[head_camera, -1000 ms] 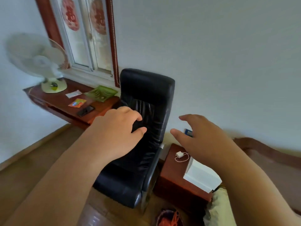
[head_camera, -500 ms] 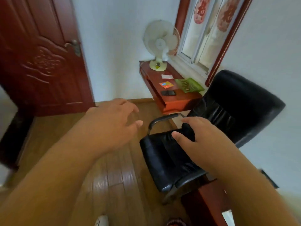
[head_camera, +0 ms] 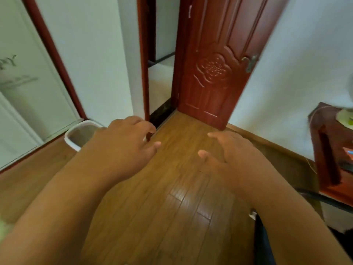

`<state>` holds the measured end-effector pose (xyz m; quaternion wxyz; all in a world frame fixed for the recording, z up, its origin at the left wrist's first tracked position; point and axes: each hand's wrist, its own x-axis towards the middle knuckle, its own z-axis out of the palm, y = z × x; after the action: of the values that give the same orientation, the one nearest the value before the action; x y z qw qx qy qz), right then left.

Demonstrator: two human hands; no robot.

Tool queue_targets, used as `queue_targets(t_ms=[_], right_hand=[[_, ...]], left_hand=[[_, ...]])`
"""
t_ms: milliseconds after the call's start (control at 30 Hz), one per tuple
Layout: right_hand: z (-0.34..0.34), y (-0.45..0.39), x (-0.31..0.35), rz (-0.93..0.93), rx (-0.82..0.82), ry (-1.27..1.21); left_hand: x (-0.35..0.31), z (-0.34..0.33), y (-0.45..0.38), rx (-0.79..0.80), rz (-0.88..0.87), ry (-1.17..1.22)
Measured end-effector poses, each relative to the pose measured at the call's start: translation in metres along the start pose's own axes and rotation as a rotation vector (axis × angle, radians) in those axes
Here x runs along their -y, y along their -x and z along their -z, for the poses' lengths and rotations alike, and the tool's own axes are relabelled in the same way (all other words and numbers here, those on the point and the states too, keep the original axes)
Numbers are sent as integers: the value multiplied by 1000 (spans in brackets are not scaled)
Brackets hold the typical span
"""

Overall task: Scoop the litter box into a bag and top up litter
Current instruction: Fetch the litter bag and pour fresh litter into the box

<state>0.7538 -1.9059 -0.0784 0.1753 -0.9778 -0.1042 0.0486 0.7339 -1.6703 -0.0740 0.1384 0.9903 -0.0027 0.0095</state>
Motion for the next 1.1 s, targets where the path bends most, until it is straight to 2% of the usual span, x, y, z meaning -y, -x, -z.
queue_targets(t_ms=[233,500,867,1100], right_hand=[[-48,-62,117,249,126,43],[-85,-106,218,418,122,71],[-142,-165,308,648,270,76],[-169,-233,349,839,337,67]], left_hand=[[126,22,30,-52,261,-9],[226,35,40,-62,423,-3],[300,43,62,-56,687,69],[320,43,31,-65,852,61]])
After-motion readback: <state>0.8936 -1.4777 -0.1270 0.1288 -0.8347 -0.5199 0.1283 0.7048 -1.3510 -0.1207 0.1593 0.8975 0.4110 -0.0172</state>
